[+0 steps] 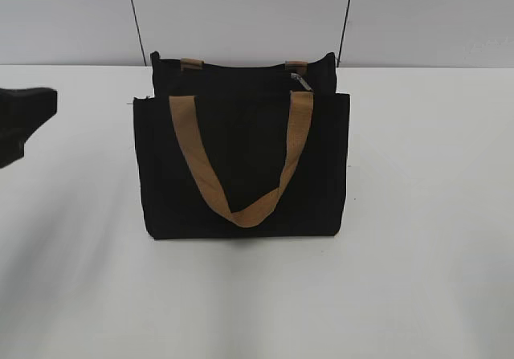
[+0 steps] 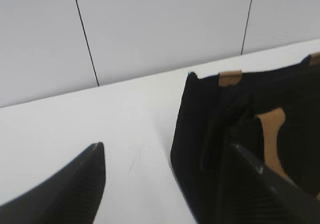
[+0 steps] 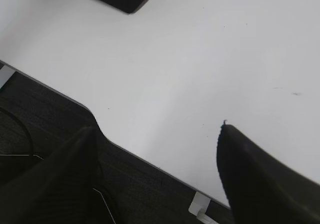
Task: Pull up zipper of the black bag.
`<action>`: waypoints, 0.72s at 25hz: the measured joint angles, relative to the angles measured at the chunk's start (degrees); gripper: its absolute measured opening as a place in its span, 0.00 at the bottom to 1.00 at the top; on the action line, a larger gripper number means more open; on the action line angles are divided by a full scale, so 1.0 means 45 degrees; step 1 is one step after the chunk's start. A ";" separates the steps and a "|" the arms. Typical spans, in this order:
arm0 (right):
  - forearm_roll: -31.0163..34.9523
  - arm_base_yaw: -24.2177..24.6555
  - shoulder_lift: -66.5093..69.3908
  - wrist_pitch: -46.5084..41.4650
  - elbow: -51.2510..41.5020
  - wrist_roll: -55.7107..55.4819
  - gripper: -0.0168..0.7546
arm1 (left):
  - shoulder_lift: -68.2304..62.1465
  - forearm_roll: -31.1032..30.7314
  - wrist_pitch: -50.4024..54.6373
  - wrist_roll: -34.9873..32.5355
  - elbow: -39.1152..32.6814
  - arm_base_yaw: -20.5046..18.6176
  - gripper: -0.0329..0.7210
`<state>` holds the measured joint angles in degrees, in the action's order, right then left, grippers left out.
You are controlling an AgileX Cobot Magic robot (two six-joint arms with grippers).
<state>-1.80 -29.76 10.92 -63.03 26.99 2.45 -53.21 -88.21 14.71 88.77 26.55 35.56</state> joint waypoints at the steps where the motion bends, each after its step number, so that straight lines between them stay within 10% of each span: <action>1: 0.0000 0.0000 0.0000 0.0000 0.0000 0.0000 0.75 | -0.0097 0.1206 0.0398 -0.1331 0.0000 0.0048 0.79; 11: -0.0010 0.0000 0.0012 0.0005 0.0000 0.0000 0.75 | 0.1627 1.5322 0.4772 -1.4631 0.1410 0.0423 0.78; 18: 0.0558 0.0000 0.0012 0.0020 -0.0028 0.1274 0.75 | 0.4863 1.9483 1.0194 -1.8791 0.2027 0.0504 0.78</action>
<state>0.71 -29.76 10.97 -62.94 26.87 8.18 -31.32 -0.54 60.58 4.21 35.67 37.83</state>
